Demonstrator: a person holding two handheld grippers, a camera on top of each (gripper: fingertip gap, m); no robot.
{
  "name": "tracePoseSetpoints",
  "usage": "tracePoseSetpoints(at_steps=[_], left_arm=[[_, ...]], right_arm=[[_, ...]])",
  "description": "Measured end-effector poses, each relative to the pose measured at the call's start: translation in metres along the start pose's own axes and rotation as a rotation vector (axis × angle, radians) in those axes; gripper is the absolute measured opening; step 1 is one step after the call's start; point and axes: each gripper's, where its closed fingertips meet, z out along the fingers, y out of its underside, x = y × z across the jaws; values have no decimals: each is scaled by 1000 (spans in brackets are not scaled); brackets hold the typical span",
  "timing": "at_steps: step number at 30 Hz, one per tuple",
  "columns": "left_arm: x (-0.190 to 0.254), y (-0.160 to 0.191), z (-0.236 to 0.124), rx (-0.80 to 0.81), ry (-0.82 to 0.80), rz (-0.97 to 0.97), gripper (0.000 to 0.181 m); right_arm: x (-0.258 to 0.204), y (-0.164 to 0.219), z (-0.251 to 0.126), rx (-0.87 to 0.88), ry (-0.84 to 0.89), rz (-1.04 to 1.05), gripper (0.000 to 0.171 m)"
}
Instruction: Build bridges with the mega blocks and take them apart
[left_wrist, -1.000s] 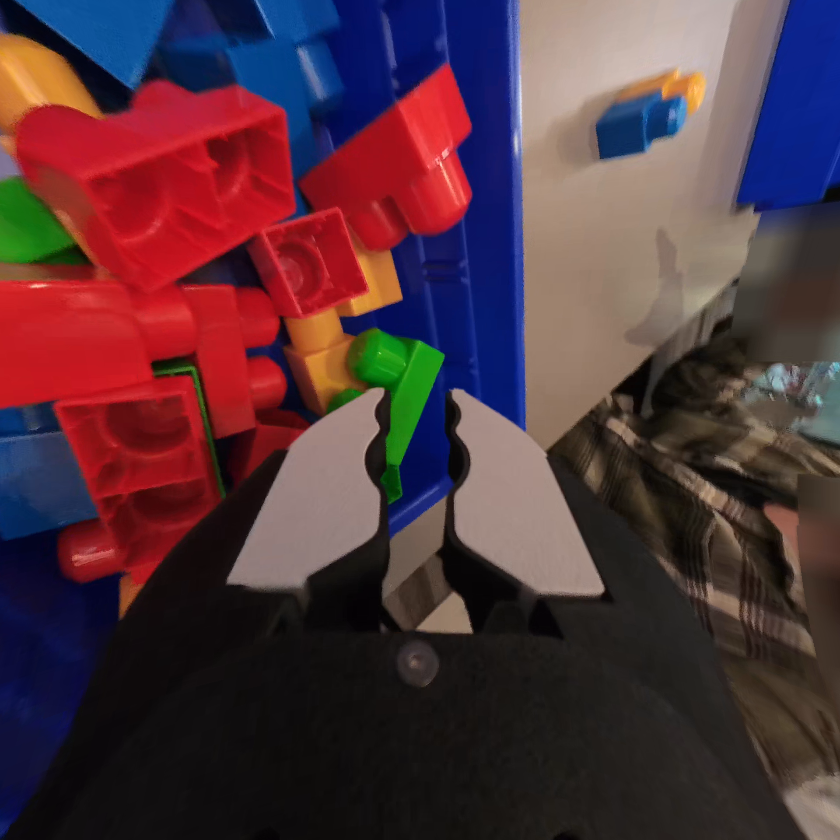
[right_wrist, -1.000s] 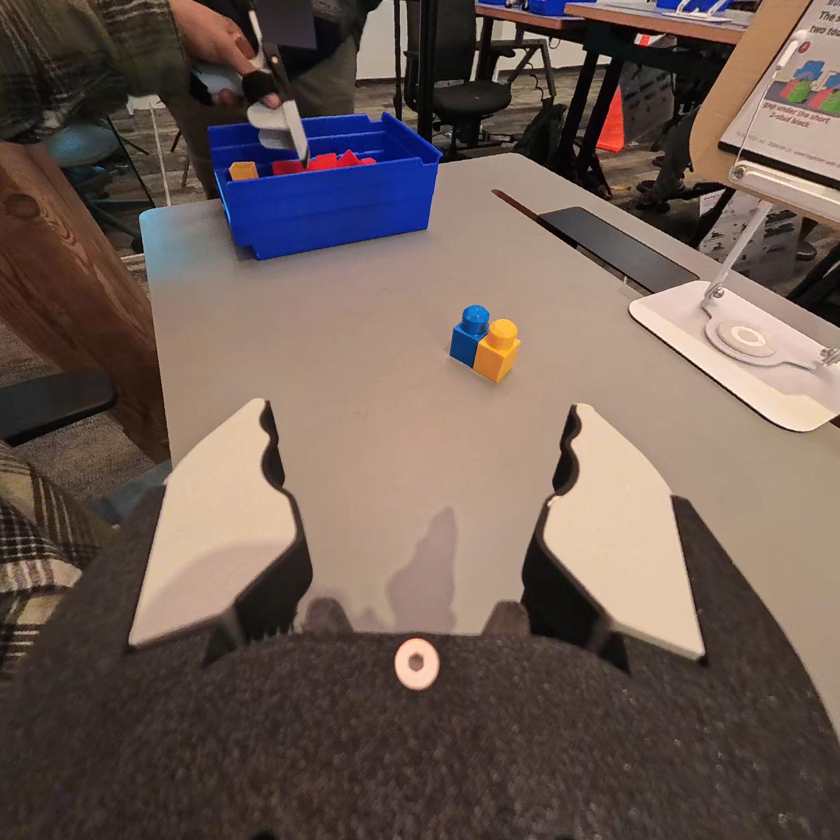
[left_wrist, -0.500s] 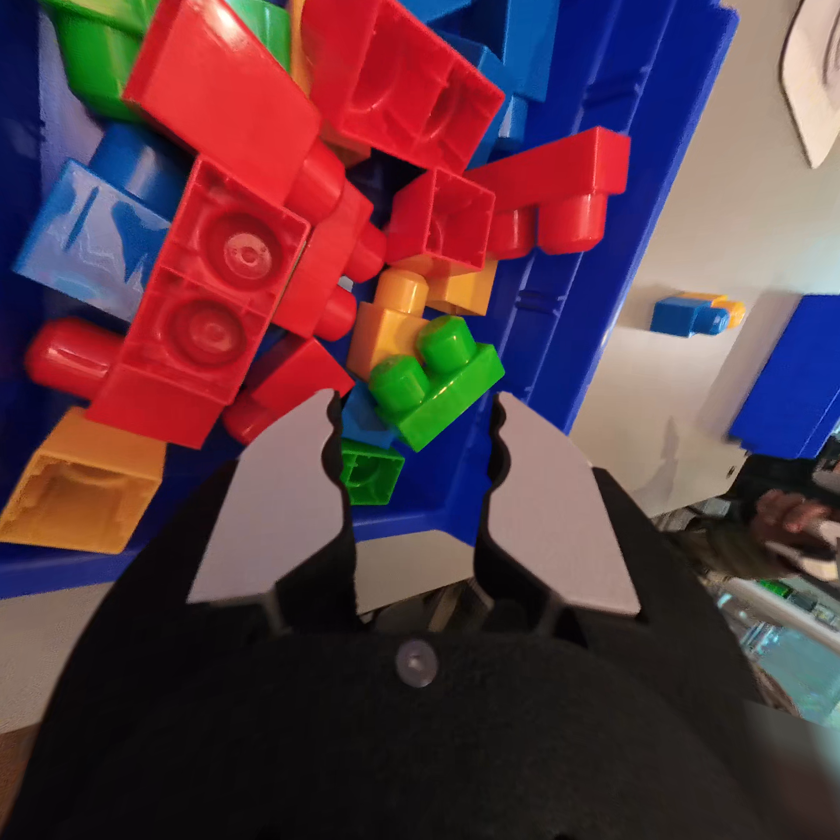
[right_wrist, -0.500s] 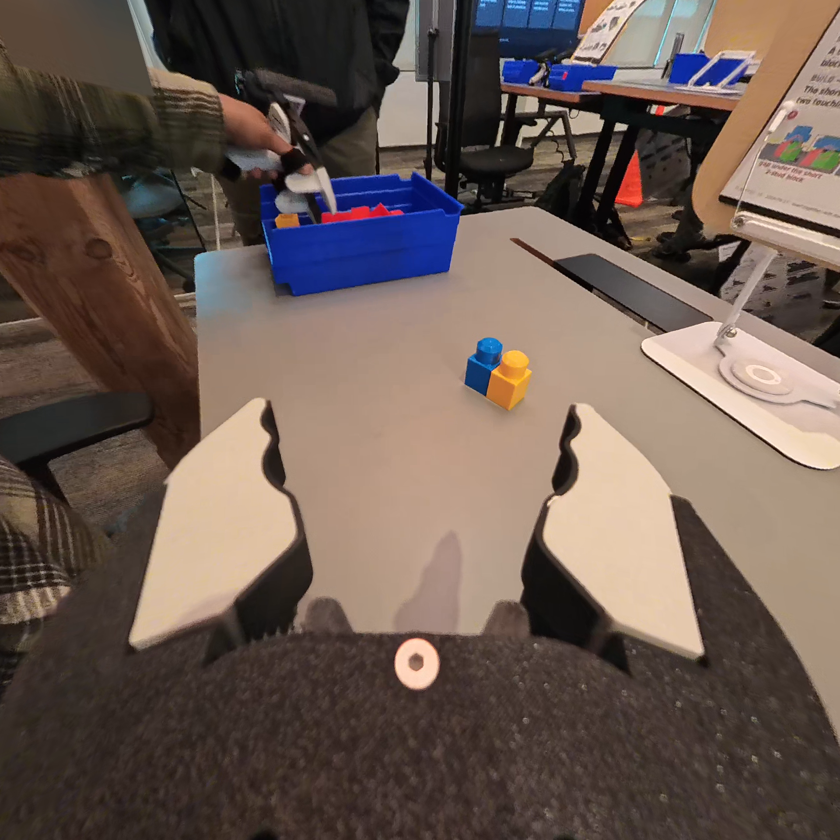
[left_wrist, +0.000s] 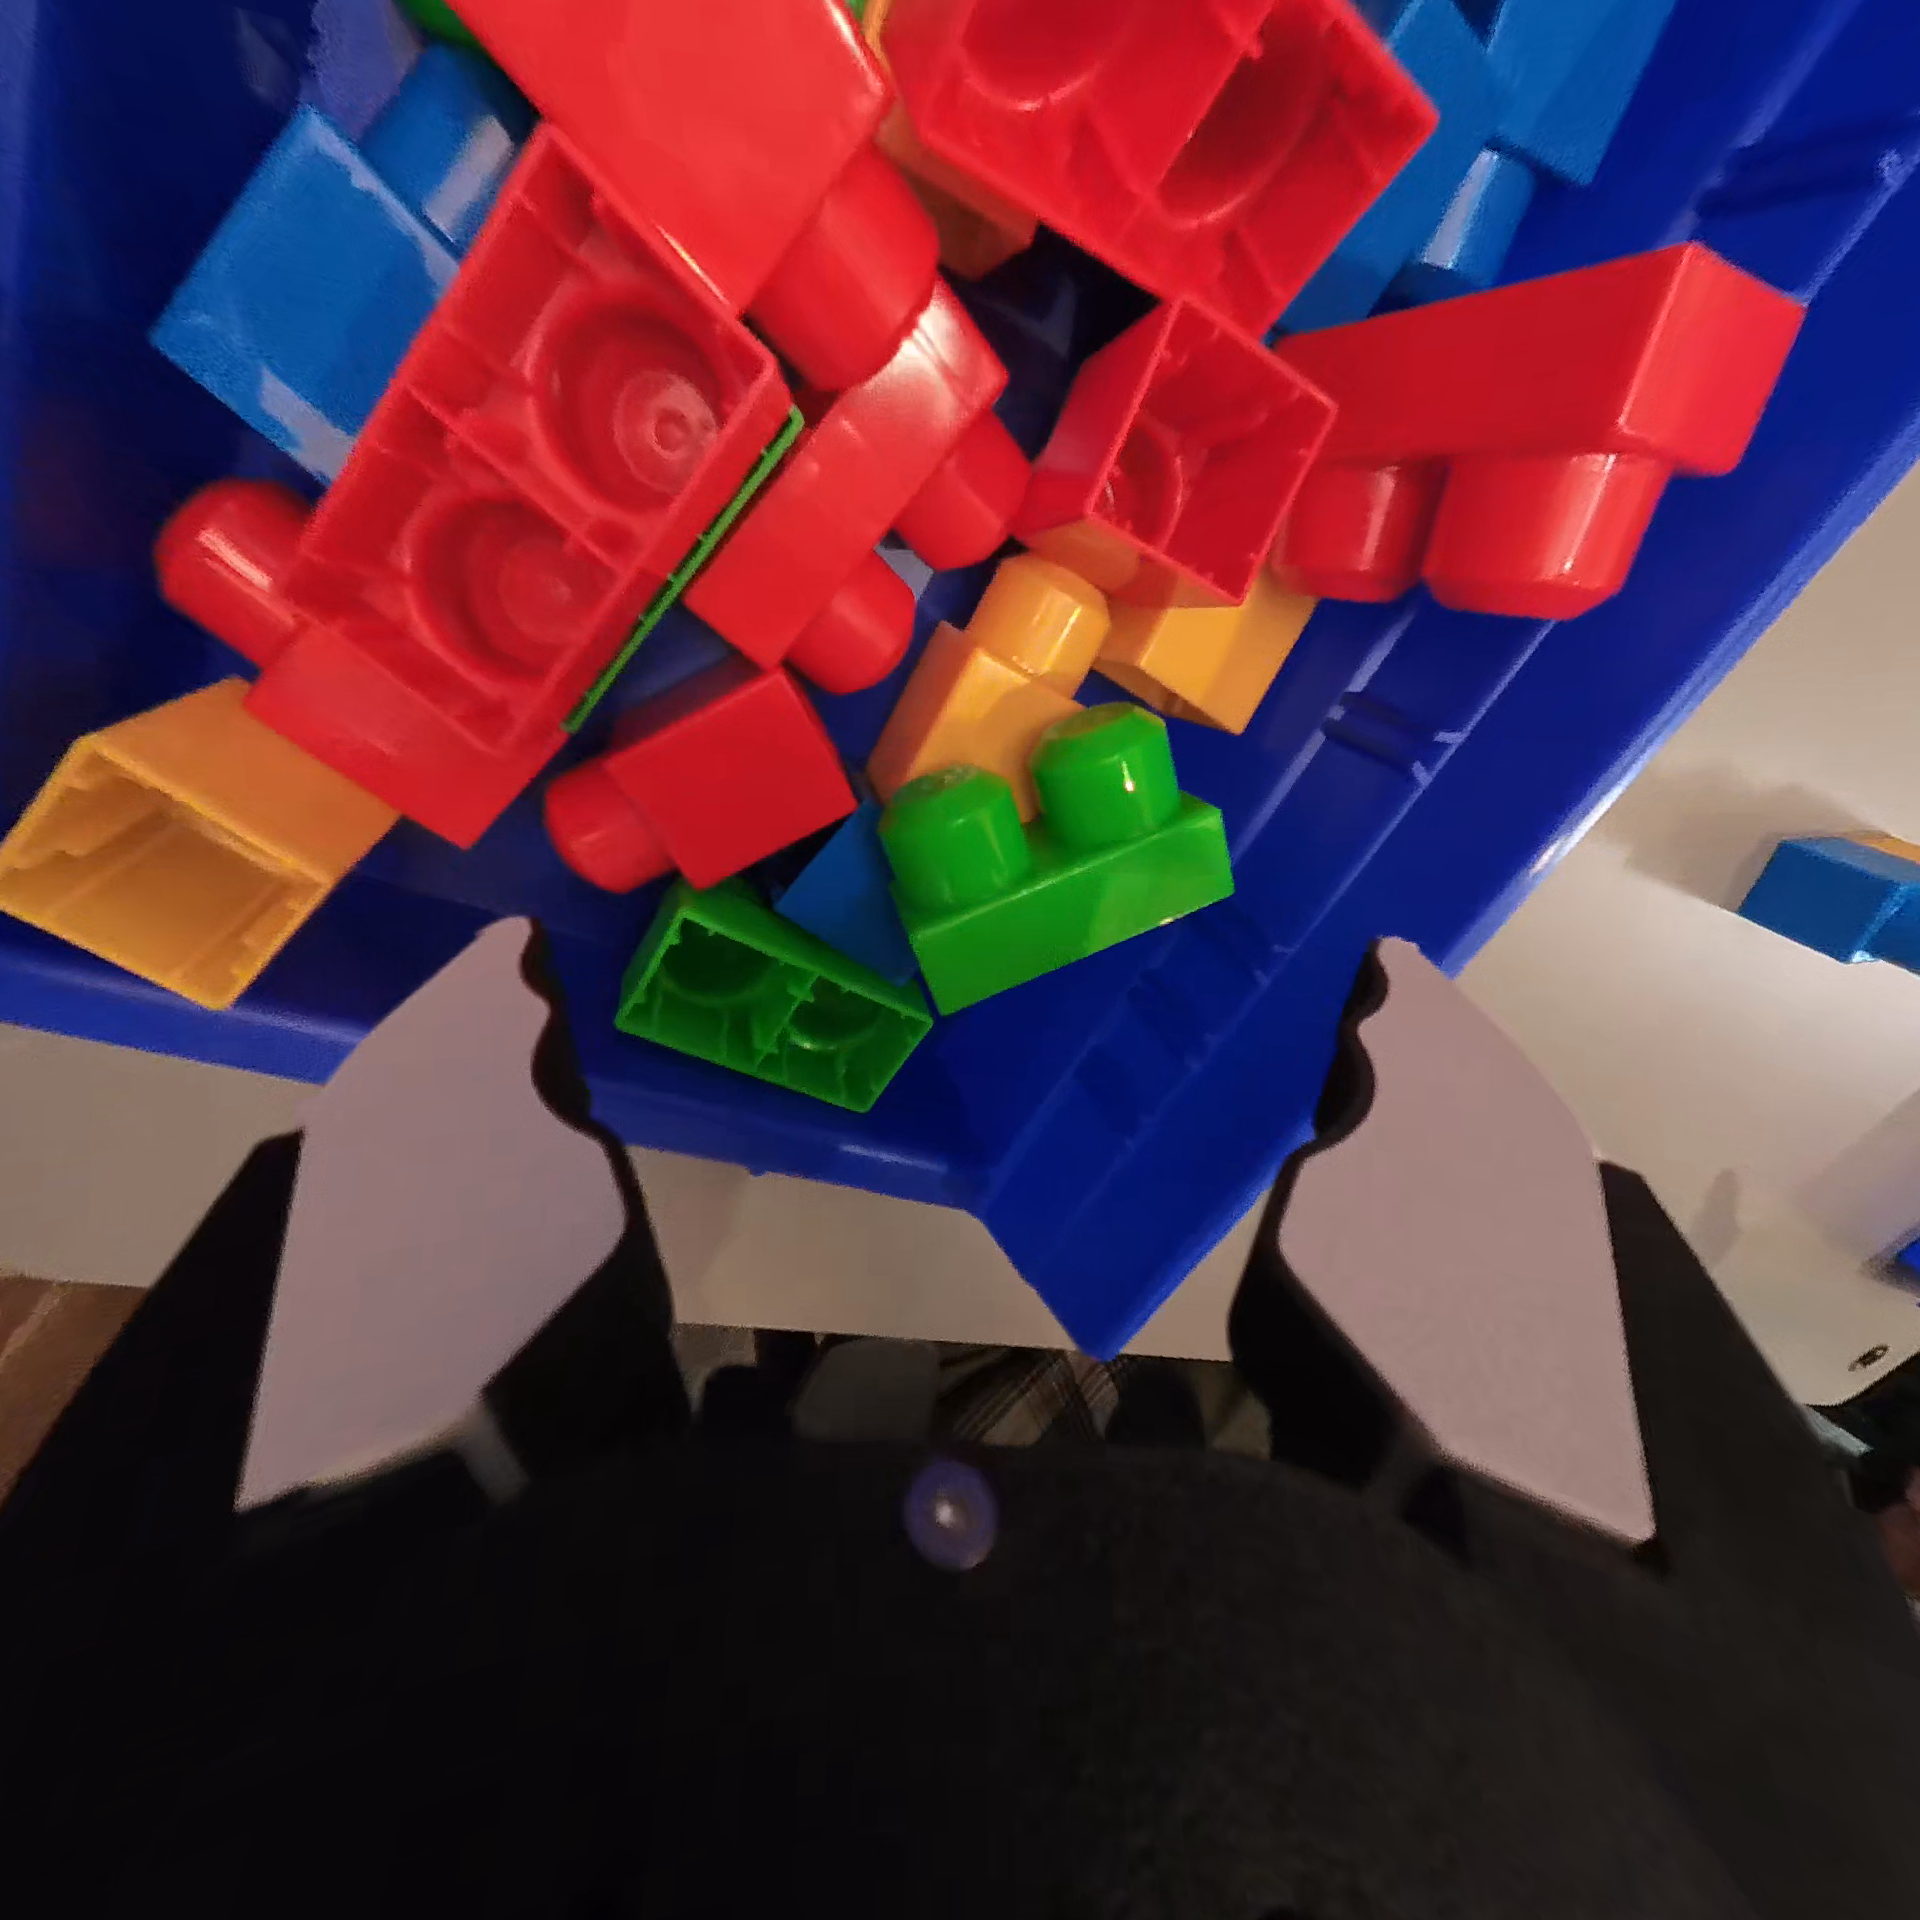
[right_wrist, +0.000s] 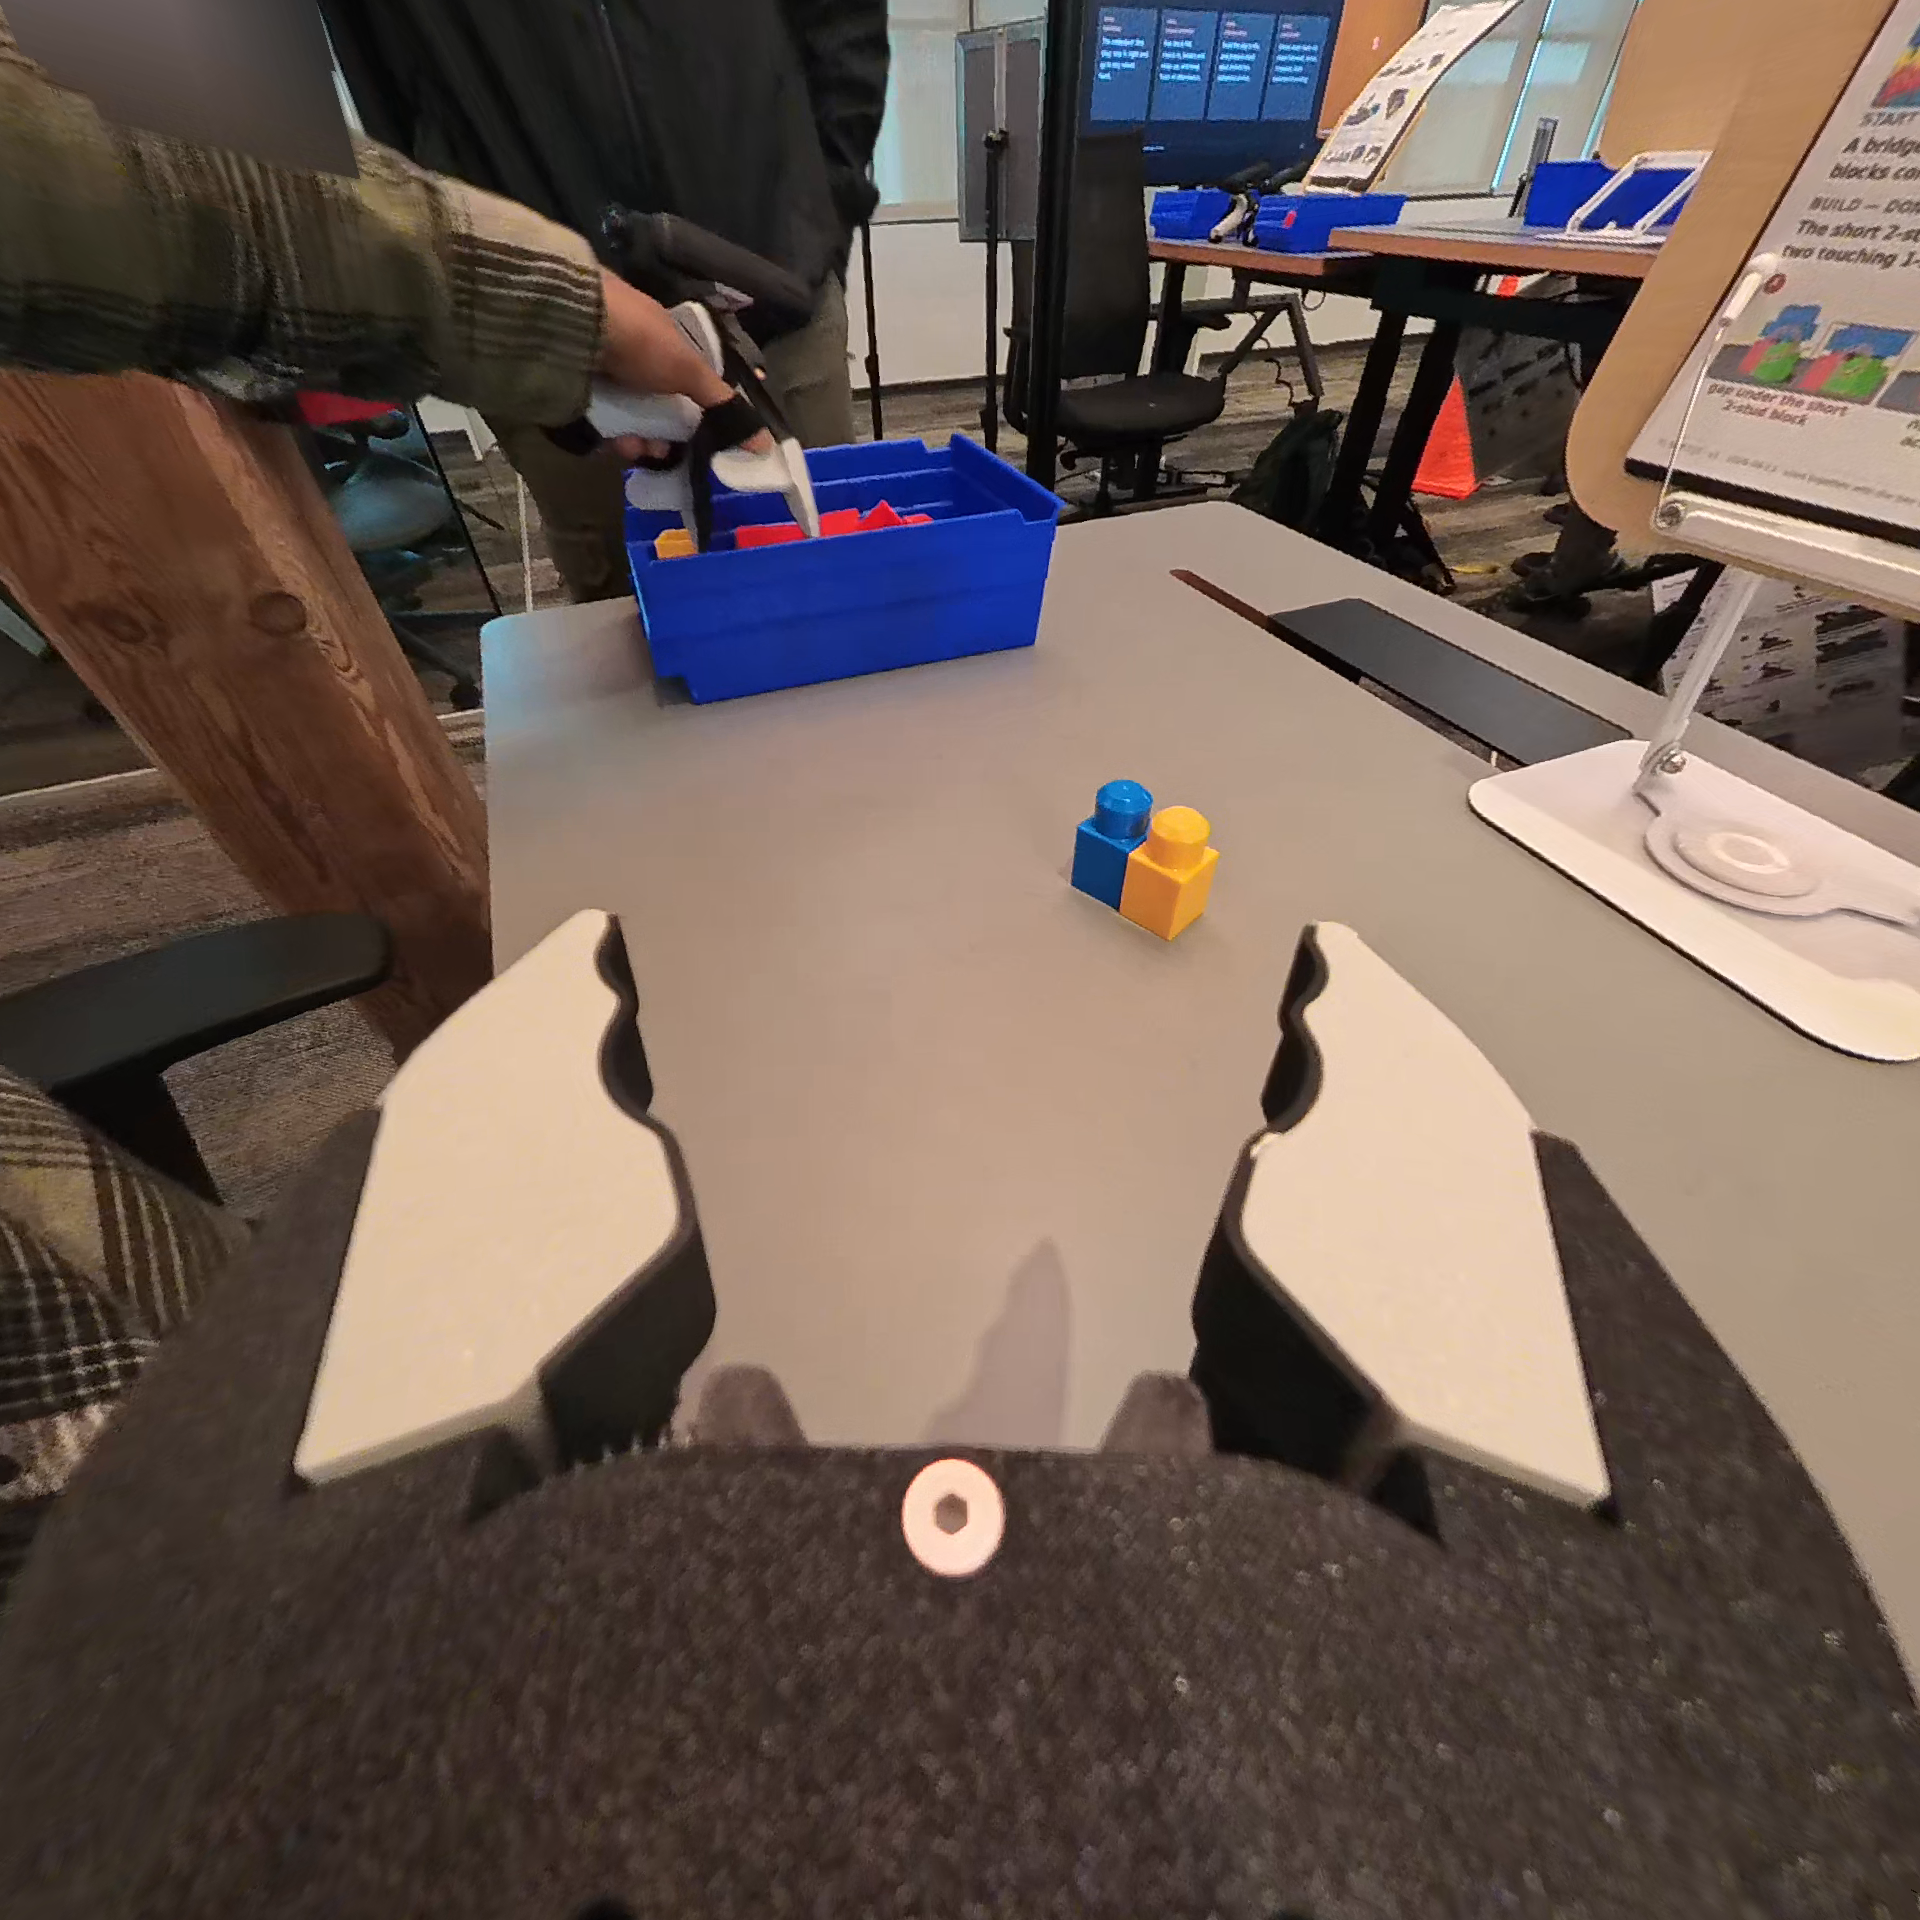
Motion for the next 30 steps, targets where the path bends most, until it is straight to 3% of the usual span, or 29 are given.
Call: tracePoseSetpoints(at_steps=[5,18,21,25,27,30], left_arm=[[9,-2,6,-20,10,-33,117],[7,7,28,-80,-12,-76,100],[2,14,38,-131,-52,-33,82],[7,7,42,-99,-23,4,72],[18,-1,35,-75,46,33,45],[15,-6,26,-69,24,102,39]], right_arm=[[-4,-2,0,14,-20,5,116],[-2,-2,-3,19,-14,9,116],[1,-4,-6,28,-1,13,116],[4,-3,-7,32,10,21,116],[5,-2,-8,29,11,20,116],[5,-2,-8,28,13,16,116]])
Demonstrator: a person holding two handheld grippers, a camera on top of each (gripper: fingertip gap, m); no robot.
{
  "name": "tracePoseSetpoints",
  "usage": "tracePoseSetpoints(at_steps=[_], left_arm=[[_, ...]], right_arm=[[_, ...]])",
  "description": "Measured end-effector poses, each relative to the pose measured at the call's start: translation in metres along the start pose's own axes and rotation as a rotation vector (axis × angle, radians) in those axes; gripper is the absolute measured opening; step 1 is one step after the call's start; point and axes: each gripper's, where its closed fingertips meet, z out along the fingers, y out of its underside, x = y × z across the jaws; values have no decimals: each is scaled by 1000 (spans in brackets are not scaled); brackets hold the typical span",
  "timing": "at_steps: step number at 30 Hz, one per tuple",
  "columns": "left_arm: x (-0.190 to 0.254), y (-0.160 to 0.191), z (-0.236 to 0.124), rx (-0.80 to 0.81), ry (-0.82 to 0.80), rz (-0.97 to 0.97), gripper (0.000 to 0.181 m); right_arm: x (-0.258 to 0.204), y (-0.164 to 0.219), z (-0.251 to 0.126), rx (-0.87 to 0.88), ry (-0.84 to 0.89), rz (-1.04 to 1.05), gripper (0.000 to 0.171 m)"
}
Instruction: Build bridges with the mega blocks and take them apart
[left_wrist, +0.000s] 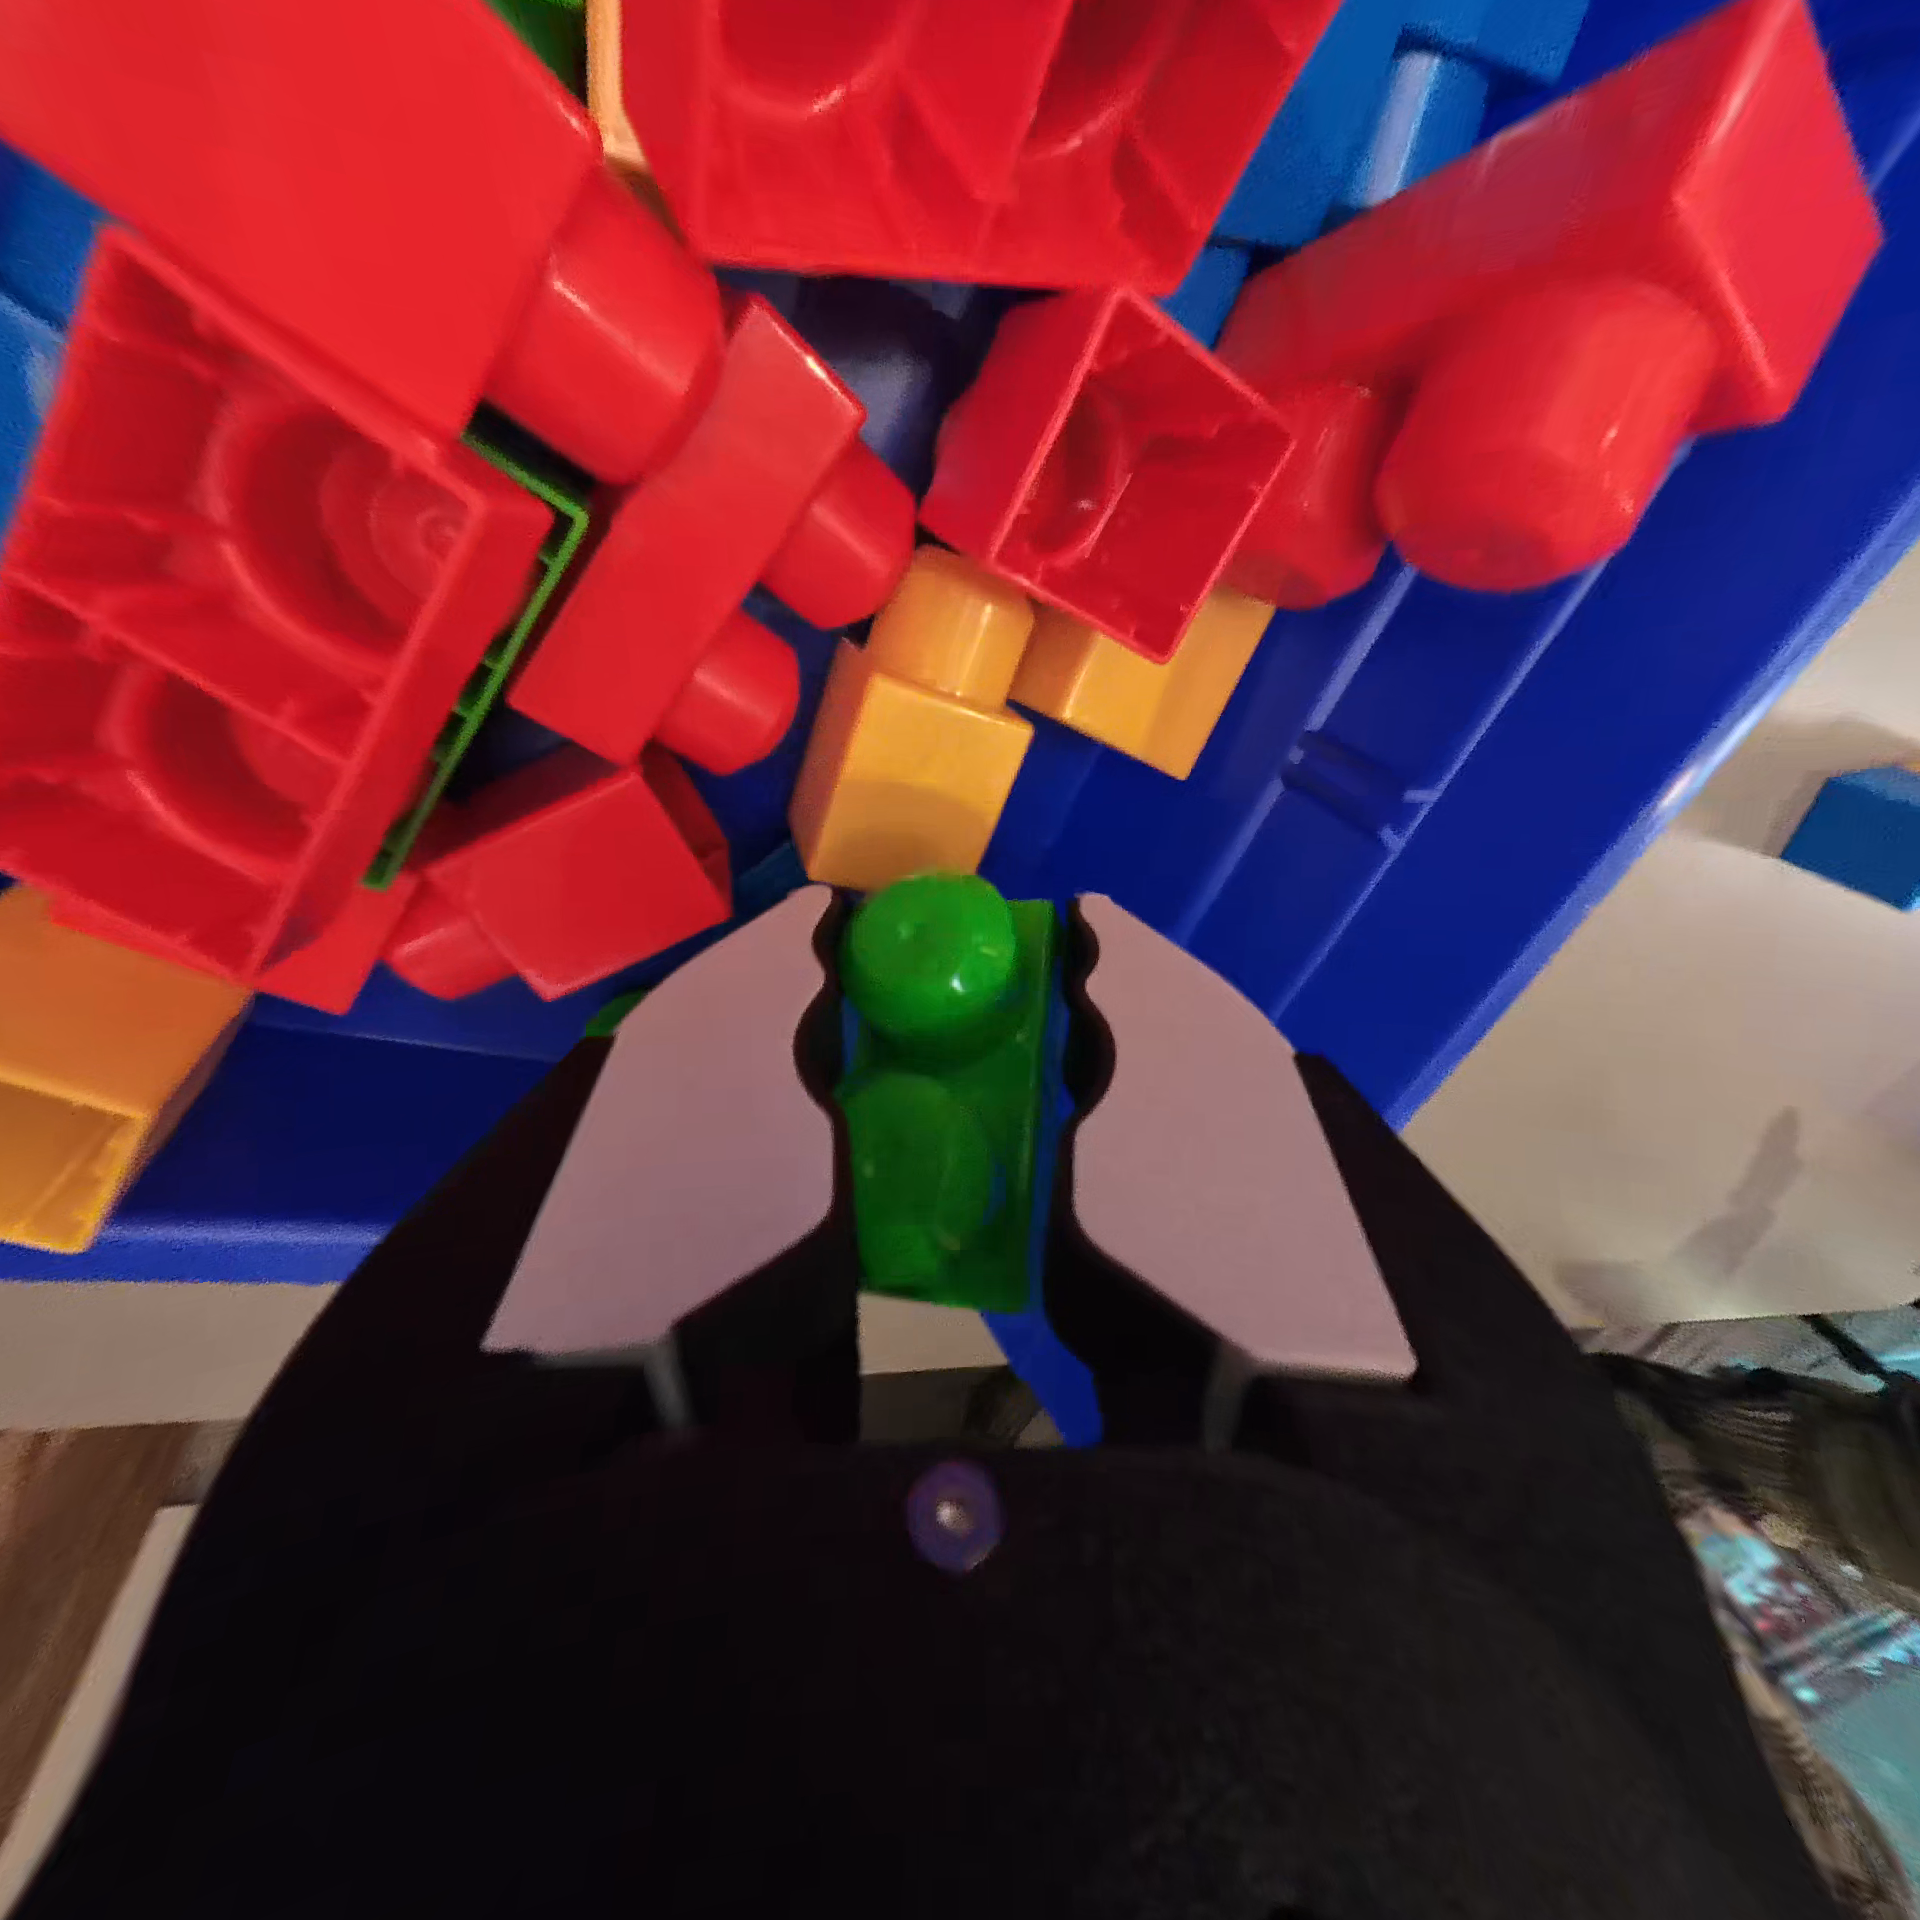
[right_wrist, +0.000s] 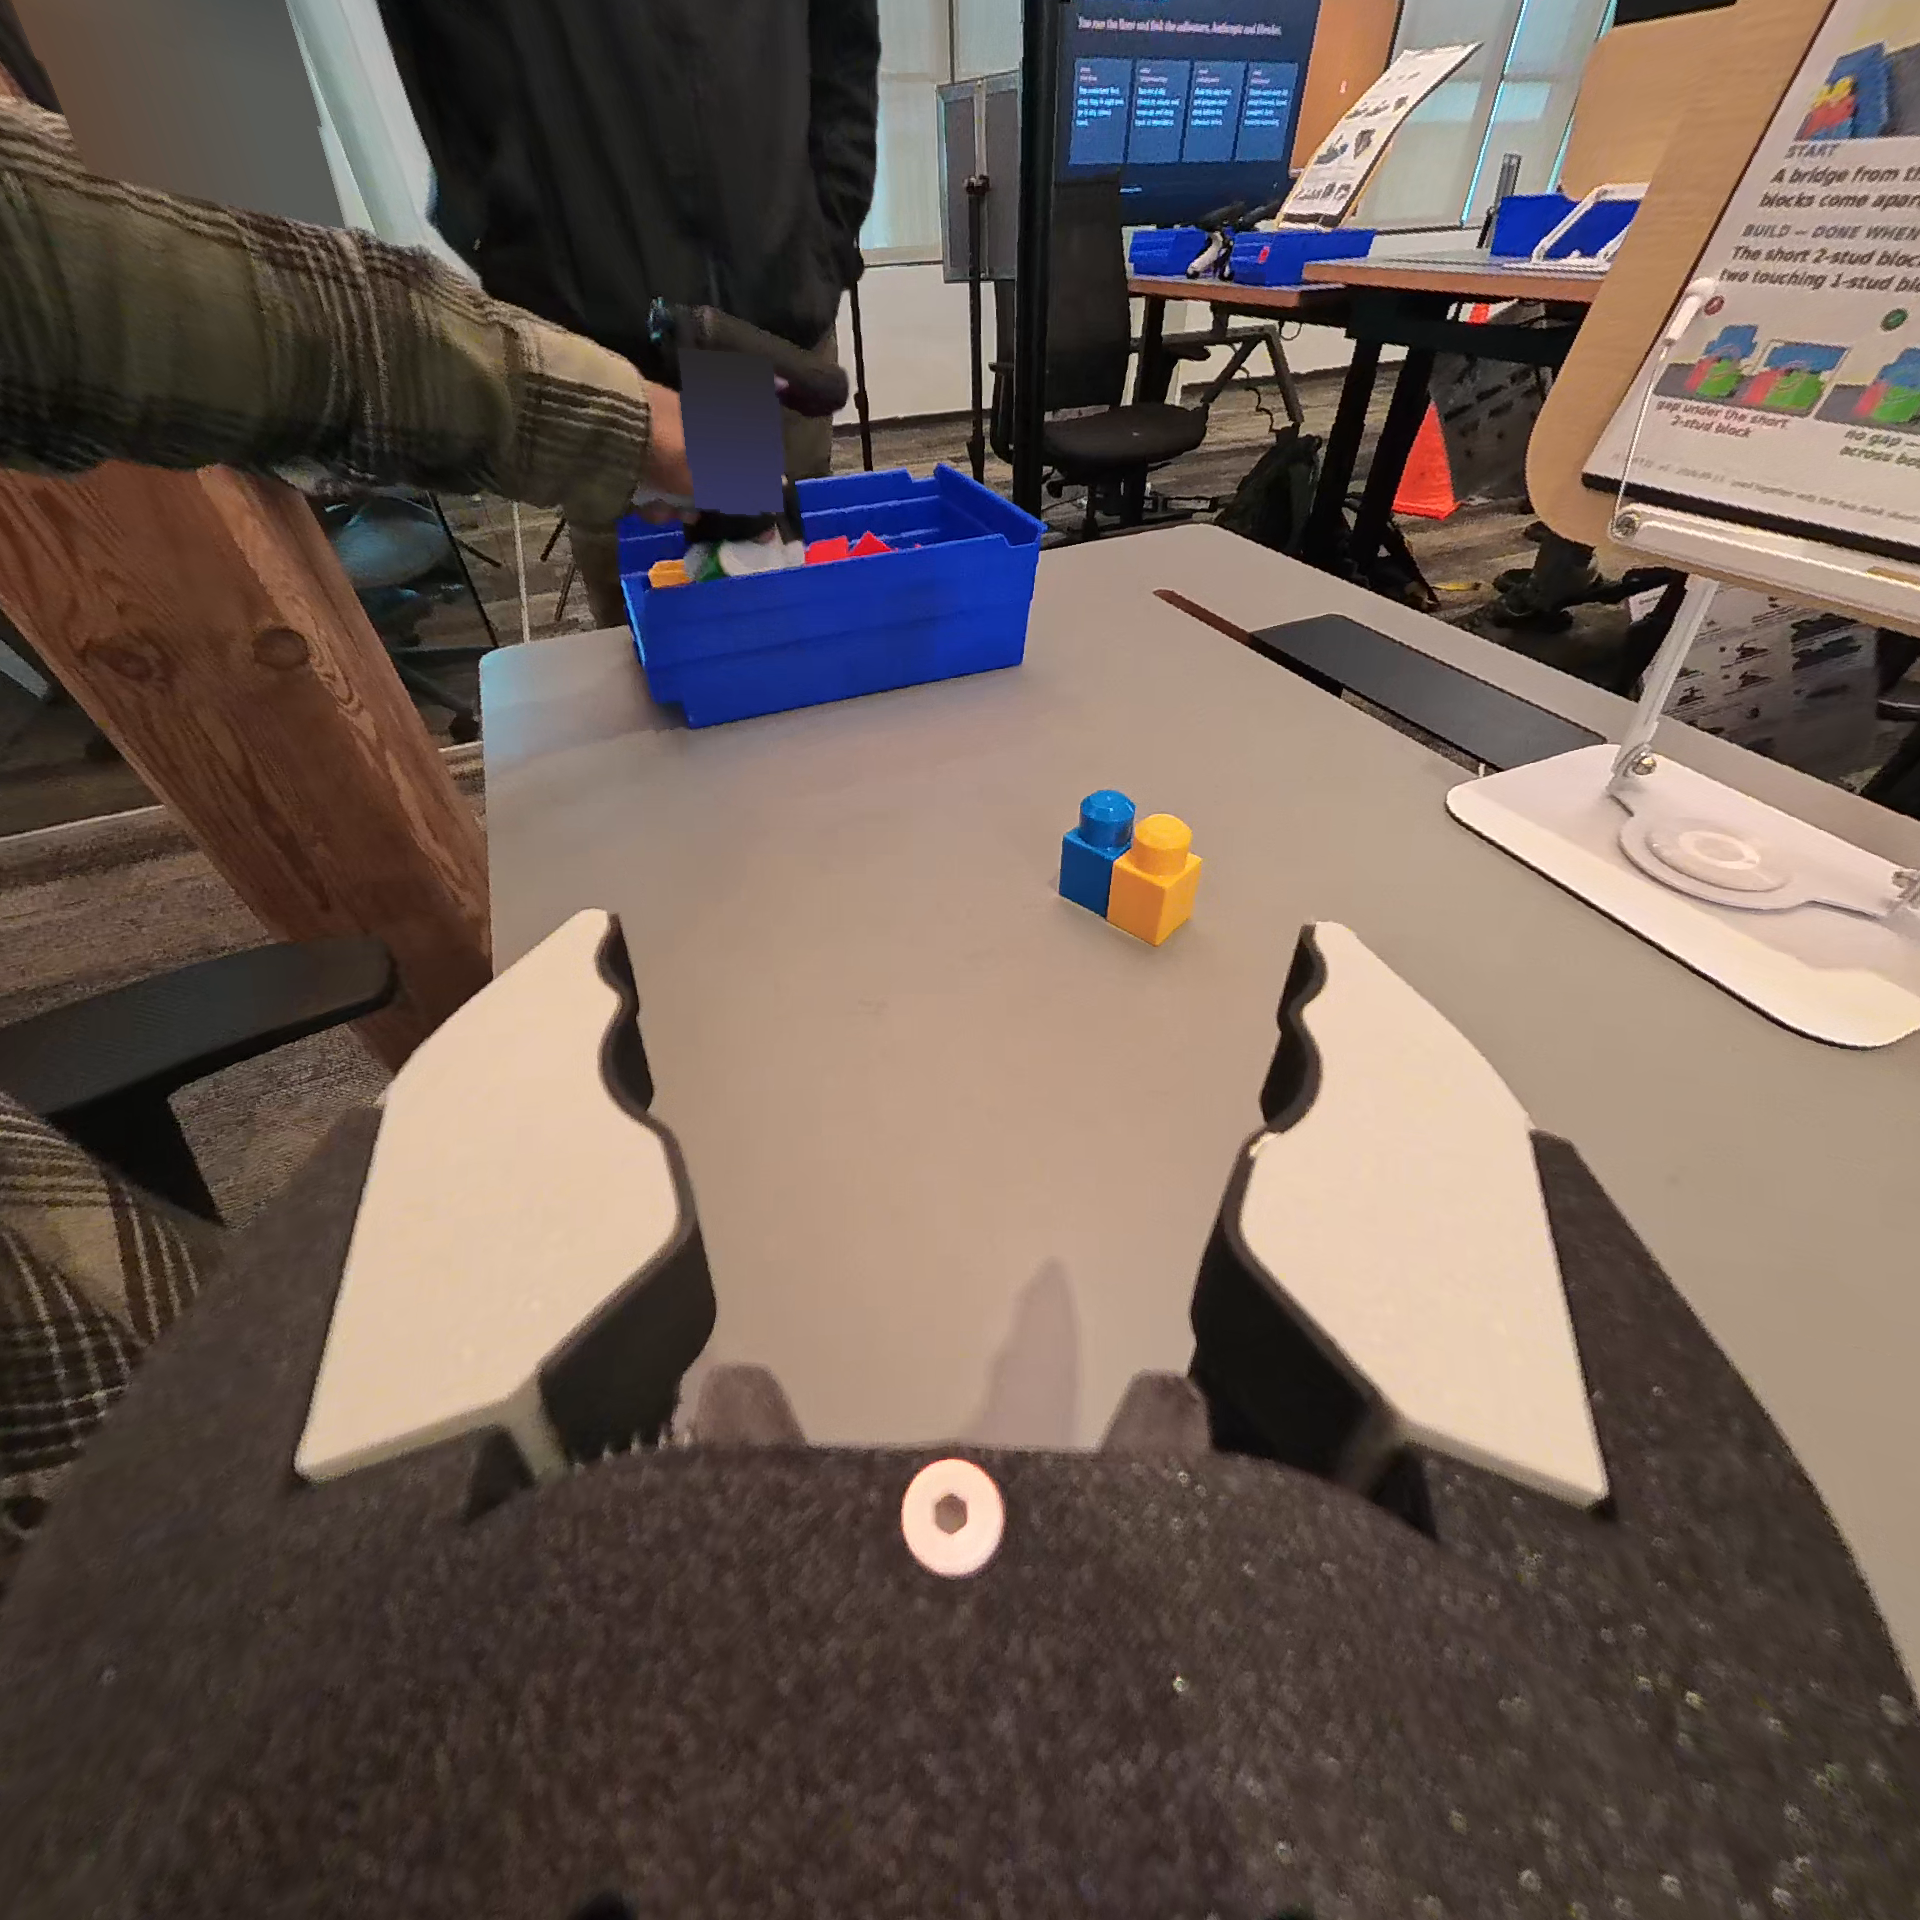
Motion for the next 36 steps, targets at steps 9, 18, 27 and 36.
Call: tracePoseSetpoints(at_steps=[9,18,27,36], left_arm=[[-2,10,-1,-63,38,69,36],[9,18,-5,-94,113,187,36],[6,33,-16,-138,197,199,37],[7,44,-15,-170,264,199,43]], right_arm=[[0,1,0,-7,6,-4,115],[-2,3,0,-21,3,-13,115],[-4,3,2,-25,-6,-21,116],[-8,1,0,-20,-8,-32,116]])
